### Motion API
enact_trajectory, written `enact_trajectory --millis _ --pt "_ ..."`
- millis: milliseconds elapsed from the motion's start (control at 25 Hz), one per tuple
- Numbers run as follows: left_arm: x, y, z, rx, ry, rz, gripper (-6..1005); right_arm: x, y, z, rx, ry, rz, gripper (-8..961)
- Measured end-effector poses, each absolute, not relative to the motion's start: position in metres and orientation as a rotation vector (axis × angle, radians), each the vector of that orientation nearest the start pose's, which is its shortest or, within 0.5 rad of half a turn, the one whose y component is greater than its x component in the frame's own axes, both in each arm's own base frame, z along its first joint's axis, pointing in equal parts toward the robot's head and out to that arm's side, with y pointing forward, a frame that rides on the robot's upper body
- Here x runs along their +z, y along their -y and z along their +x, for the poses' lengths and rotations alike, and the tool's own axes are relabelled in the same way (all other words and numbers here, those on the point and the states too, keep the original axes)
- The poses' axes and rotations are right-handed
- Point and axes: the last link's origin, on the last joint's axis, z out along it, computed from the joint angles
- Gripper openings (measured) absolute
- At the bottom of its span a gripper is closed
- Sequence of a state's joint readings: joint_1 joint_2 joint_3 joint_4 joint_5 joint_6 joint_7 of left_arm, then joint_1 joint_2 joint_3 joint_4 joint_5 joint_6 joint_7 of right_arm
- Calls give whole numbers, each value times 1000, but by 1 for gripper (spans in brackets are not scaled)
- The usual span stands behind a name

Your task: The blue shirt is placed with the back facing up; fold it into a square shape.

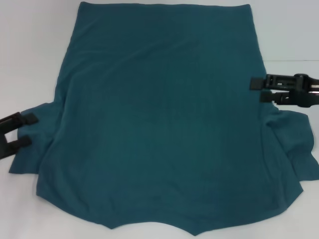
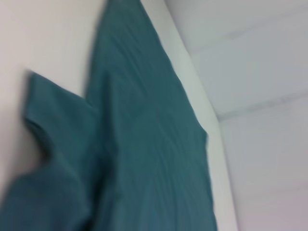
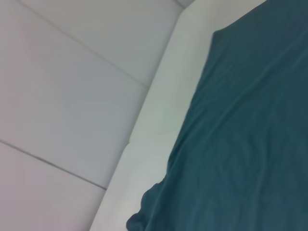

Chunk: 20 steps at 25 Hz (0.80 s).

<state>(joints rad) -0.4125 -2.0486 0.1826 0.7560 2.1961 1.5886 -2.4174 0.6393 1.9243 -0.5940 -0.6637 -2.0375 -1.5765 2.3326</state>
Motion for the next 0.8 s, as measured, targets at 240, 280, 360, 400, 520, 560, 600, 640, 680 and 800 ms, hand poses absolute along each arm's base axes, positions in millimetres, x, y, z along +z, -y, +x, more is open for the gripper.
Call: enact_trajectory --millis 240,280,360,400,520,560,600,640,680,800 --pt "73 -311 -367 1287 -2572 2155 797 77 -380 258 811 -1706 -2295 908" --pt "72 -312 -368 1285 -2577 2170 797 77 -380 258 811 -1706 -2295 908" --pt "70 -318 -372 1286 -2611 2196 798 76 -380 259 810 -1709 -2296 908" --pt "69 -321 -374 1287 -2632 2202 798 75 -380 259 809 -1710 -2297 907" --pt "68 -328 -378 1292 -2674 2231 795 75 -379 260 806 -1713 -2294 907" --pt "68 -330 -378 1294 -2677 2240 794 75 -378 261 806 -1714 -2292 907" --pt "67 -332 -379 1293 -2683 2251 793 75 -378 262 805 -1716 -2291 907" --pt "67 -334 -379 1290 -2689 2260 793 75 -378 262 805 -1716 -2289 907" --pt "67 -336 -379 1282 -2697 2266 793 75 -378 263 802 -1717 -2287 906" --pt "64 -341 -378 1253 -2706 2290 792 75 -377 265 784 -1718 -2281 906"
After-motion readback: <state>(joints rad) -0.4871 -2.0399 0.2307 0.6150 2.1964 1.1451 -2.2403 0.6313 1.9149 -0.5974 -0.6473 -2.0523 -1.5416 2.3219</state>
